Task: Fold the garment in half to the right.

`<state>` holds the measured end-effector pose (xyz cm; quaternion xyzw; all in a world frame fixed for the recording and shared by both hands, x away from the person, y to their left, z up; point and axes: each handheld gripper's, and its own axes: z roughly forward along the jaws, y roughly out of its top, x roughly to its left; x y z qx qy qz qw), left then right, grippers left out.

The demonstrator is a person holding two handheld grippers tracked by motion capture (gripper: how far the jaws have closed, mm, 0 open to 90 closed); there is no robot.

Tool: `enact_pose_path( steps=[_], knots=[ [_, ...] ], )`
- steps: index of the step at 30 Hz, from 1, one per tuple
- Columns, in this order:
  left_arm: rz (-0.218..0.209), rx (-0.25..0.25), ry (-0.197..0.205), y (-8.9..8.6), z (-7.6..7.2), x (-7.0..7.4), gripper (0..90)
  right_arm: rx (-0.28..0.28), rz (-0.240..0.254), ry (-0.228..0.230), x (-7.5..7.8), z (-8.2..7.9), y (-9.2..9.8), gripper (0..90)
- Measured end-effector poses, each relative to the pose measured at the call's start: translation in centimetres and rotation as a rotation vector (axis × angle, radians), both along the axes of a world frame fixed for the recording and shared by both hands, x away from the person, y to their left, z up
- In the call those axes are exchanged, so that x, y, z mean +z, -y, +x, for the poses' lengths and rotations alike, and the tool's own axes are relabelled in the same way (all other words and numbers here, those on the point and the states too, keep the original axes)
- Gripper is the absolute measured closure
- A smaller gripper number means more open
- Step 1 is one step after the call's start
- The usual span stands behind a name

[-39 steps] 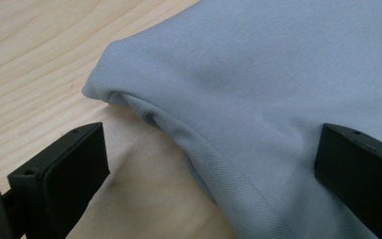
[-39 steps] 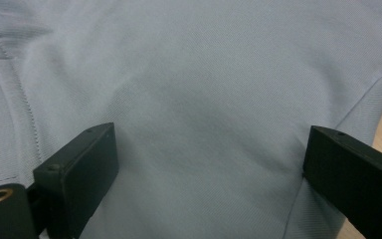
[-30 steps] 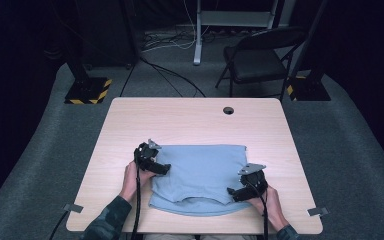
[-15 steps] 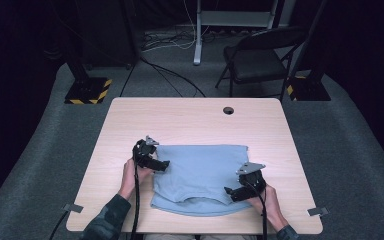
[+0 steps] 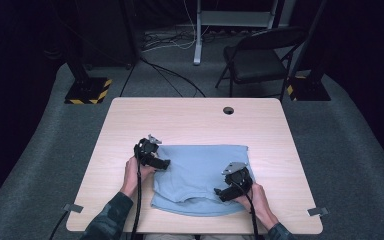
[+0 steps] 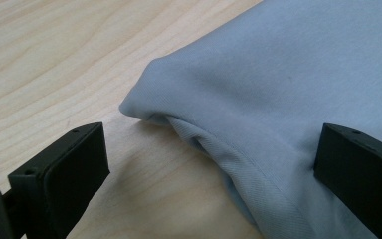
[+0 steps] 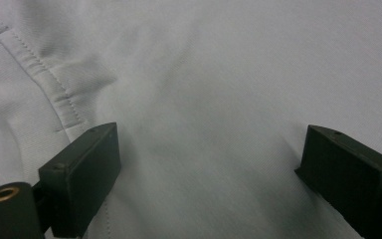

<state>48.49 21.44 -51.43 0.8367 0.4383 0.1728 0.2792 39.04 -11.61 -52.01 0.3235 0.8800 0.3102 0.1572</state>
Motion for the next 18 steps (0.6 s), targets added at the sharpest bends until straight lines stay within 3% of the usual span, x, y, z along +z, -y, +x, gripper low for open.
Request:
enact_pose_path(
  steps=[14, 18],
  knots=[
    [-0.01, -0.042, -0.01, 2.4, 0.3, -0.2, 0.1, -0.03, -0.002, -0.019, 0.0, -0.5, 2.0, 8.0],
    [-0.033, -0.048, -0.017, 3.1, 0.4, -0.4, 0.1, -0.041, -0.002, -0.021, 0.0, -0.6, 2.9, 7.9]
  ],
)
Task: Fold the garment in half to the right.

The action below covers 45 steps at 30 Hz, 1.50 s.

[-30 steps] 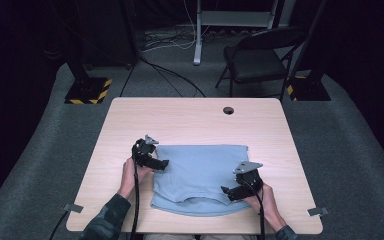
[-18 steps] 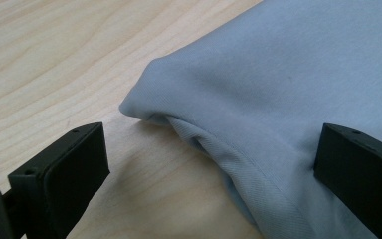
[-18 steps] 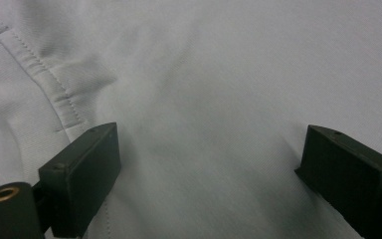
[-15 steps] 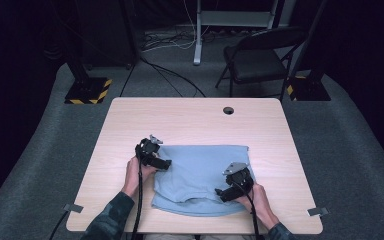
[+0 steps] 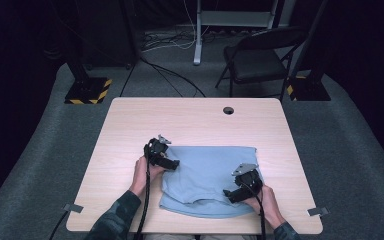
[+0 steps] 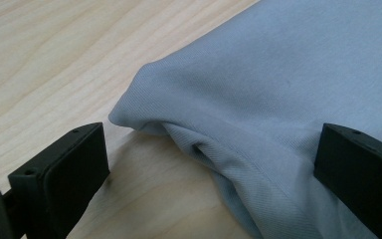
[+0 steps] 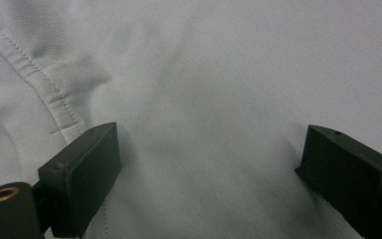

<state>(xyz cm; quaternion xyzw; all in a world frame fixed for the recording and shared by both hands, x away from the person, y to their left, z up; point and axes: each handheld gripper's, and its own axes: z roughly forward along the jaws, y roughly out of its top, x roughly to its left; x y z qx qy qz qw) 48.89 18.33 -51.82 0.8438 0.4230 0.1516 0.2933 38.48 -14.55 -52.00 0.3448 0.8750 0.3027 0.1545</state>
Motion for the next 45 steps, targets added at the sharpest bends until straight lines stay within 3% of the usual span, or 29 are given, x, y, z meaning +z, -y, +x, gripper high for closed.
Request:
enact_pose_path(
  steps=[10, 13, 20, 23, 27, 31, 45],
  knots=[
    [-0.009, -0.027, -0.003, 1.0, -0.1, 0.0, 0.1, -0.02, 0.0, 0.007, 0.1, -0.3, 1.5, 7.7],
    [-0.032, -0.035, -0.013, 0.7, 0.0, 0.3, 0.2, -0.015, 0.03, 0.009, 0.3, -0.4, 1.6, 7.7],
    [-0.037, 0.007, 0.011, -0.4, 0.5, 1.2, 0.2, 0.049, 0.075, 0.028, 1.5, -0.1, -1.1, 7.7],
    [-0.003, 0.006, 0.009, -0.1, 0.7, 1.1, 0.2, 0.084, 0.073, 0.033, 1.6, 0.1, -2.7, 8.0],
    [0.037, -0.003, -0.002, 0.6, 1.0, 0.7, 0.3, 0.108, 0.019, 0.016, 0.8, 0.6, -4.4, 8.5],
    [0.038, -0.007, -0.01, 0.9, 1.1, 0.3, 0.3, 0.096, -0.026, 0.011, 0.3, 0.7, -4.4, 8.5],
    [0.023, -0.034, -0.016, 2.1, 1.1, 0.1, 0.2, 0.06, -0.007, -0.018, 0.1, 0.5, -2.3, 8.6]
  ],
)
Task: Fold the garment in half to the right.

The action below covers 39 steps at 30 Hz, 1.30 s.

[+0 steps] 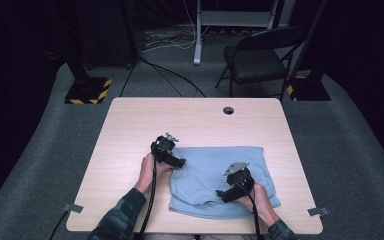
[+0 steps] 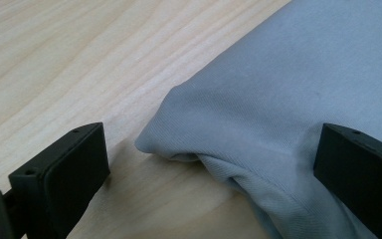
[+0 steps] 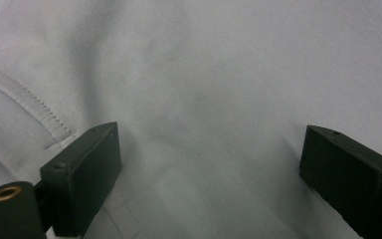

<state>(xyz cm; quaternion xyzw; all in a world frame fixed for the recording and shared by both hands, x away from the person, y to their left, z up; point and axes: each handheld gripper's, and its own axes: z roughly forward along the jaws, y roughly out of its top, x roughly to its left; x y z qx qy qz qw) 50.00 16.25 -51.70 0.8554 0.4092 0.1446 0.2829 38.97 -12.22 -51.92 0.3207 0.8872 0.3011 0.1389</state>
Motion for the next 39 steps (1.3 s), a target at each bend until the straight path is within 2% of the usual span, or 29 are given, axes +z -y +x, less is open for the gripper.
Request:
enact_pose_path(
  steps=[9, 13, 16, 18, 21, 23, 26, 31, 39],
  knots=[
    [-0.015, -0.025, -0.003, 1.4, 0.0, -0.1, 0.2, -0.024, -0.007, -0.005, 0.1, -0.2, 1.4, 8.4],
    [-0.006, -0.041, -0.005, 1.8, 0.1, 0.1, 0.2, -0.034, -0.01, -0.007, 0.2, -0.2, 2.0, 8.5],
    [-0.028, -0.024, 0.005, 1.0, 0.1, 0.8, 0.3, -0.023, 0.02, 0.011, 0.8, -0.3, 1.4, 8.6],
    [-0.026, -0.018, 0.008, 0.7, 0.2, 1.0, 0.3, -0.012, 0.027, 0.017, 1.0, -0.3, 1.0, 8.6],
    [-0.017, 0.004, 0.005, -0.1, 0.7, 1.2, 0.3, 0.039, 0.051, 0.04, 1.7, -0.4, -1.3, 9.0],
    [-0.01, 0.003, -0.002, -0.1, 0.8, 1.1, 0.3, 0.054, 0.051, 0.041, 1.7, -0.4, -1.9, 9.1],
    [-0.006, 0.001, -0.012, 0.1, 0.9, 0.7, 0.3, 0.085, 0.006, 0.021, 0.9, -0.1, -3.6, 9.3],
    [0.01, -0.01, -0.018, 0.5, 1.1, 0.3, 0.3, 0.075, -0.012, 0.009, 0.4, 0.0, -3.5, 9.2],
    [0.0, -0.017, -0.022, 0.9, 1.2, 0.2, 0.2, 0.061, -0.007, 0.005, 0.1, -0.2, -2.7, 9.2]
  ],
)
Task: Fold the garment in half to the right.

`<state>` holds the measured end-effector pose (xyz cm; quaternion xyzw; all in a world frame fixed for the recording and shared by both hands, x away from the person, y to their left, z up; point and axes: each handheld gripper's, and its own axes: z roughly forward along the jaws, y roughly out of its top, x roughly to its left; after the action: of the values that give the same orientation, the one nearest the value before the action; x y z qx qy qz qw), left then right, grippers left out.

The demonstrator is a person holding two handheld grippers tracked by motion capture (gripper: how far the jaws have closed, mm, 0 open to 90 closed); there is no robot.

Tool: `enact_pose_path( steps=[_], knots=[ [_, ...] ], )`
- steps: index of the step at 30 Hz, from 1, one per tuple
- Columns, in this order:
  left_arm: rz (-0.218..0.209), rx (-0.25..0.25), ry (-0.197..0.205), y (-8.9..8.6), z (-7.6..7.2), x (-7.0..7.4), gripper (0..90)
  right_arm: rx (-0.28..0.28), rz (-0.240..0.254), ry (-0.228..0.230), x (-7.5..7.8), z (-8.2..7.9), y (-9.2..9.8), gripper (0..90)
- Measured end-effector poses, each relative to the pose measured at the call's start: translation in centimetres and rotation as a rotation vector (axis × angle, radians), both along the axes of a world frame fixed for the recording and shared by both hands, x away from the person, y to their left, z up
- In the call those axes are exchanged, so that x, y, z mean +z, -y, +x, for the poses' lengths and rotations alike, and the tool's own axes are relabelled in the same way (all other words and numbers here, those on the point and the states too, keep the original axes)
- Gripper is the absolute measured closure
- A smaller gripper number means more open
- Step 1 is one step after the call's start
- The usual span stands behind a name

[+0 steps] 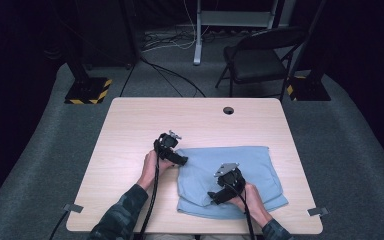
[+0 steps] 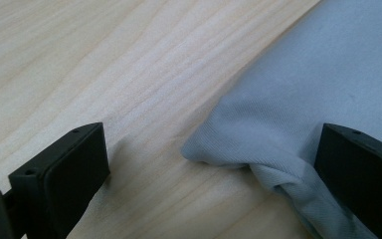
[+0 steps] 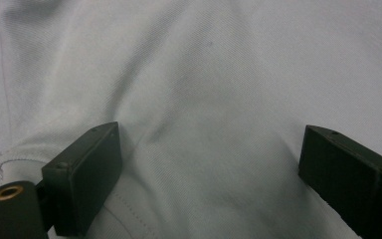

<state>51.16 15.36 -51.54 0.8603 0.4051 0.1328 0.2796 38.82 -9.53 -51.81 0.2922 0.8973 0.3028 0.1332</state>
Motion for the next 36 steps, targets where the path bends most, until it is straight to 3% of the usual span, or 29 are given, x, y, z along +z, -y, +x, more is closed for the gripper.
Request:
enact_pose_path(
  steps=[22, 25, 27, 30, 36],
  knots=[
    [-0.02, -0.039, 0.003, 1.8, 0.6, -0.2, 0.0, -0.046, -0.015, 0.01, 0.1, -0.6, 1.5, 8.9],
    [-0.043, -0.049, 0.006, 1.7, 0.6, -0.1, 0.2, -0.05, -0.015, 0.013, 0.1, -0.6, 1.5, 8.5],
    [-0.097, -0.076, 0.014, 1.3, 0.6, -0.1, 0.4, -0.054, -0.011, 0.018, 0.2, -0.6, 1.5, 8.1],
    [-0.144, -0.092, 0.007, 1.0, 0.6, 0.0, 0.3, -0.045, 0.006, 0.027, 0.6, -0.8, 1.3, 6.0],
    [-0.141, -0.113, 0.003, 1.4, 0.6, -0.1, 0.3, -0.011, 0.029, 0.031, 1.2, -1.3, -0.1, 4.9]
  ],
)
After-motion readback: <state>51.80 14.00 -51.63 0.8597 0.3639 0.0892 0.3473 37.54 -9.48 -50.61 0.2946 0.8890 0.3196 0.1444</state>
